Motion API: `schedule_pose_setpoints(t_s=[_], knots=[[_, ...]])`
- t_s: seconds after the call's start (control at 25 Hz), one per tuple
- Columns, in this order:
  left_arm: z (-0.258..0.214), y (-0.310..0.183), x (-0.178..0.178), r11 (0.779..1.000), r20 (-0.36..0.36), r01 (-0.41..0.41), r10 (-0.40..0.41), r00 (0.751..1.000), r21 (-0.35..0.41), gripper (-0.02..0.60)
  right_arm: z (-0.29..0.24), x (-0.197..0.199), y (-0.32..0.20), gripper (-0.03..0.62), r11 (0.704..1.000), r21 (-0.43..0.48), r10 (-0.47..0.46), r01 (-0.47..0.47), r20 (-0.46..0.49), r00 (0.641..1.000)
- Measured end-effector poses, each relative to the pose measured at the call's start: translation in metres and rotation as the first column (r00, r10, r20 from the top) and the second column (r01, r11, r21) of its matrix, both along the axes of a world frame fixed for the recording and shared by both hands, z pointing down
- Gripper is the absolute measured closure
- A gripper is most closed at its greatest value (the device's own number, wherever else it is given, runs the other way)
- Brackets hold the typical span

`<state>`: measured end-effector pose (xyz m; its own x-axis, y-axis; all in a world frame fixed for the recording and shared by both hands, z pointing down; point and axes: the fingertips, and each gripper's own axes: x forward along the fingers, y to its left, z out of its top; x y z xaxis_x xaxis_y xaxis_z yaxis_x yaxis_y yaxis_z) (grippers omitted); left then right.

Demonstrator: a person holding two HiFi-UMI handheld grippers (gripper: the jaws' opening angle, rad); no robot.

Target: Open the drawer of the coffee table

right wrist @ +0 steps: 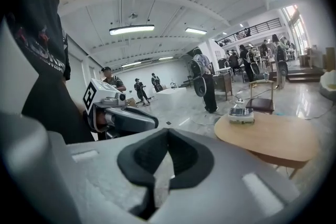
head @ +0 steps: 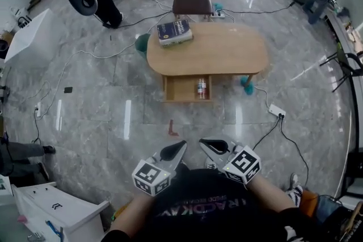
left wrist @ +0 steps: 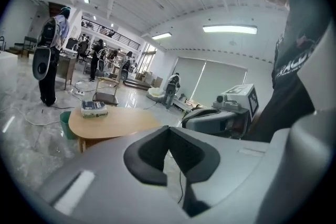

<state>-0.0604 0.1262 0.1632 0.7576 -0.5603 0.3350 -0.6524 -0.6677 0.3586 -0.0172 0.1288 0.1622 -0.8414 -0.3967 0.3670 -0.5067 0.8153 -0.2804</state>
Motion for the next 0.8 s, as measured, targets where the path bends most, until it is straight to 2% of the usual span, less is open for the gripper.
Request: schedule_pose_setpoints(t_s=[0.2,0.44,0.8], knots=[[0.001,0.041,0.052,1.000,0.027,0.013,-0.013,1.000,0.016,0.575,0.004,0.048,0.036,0.592,1.000,-0.011,-0.019,0.019,0.010,1.000],[0.004,0.076,0.091,0.999,0.025,0.044,-0.044,0.999,0.019,0.575,0.010,0.082,0.075,0.592,0.997,-0.028,-0.068,0.068,0.026,0.997],[-0.006,0.099,0.111,0.995,0.033,0.090,-0.091,0.995,0.046,0.575,0.001,0.104,0.097,0.592,0.994,-0.014,-0.110,0.111,0.045,0.993]])
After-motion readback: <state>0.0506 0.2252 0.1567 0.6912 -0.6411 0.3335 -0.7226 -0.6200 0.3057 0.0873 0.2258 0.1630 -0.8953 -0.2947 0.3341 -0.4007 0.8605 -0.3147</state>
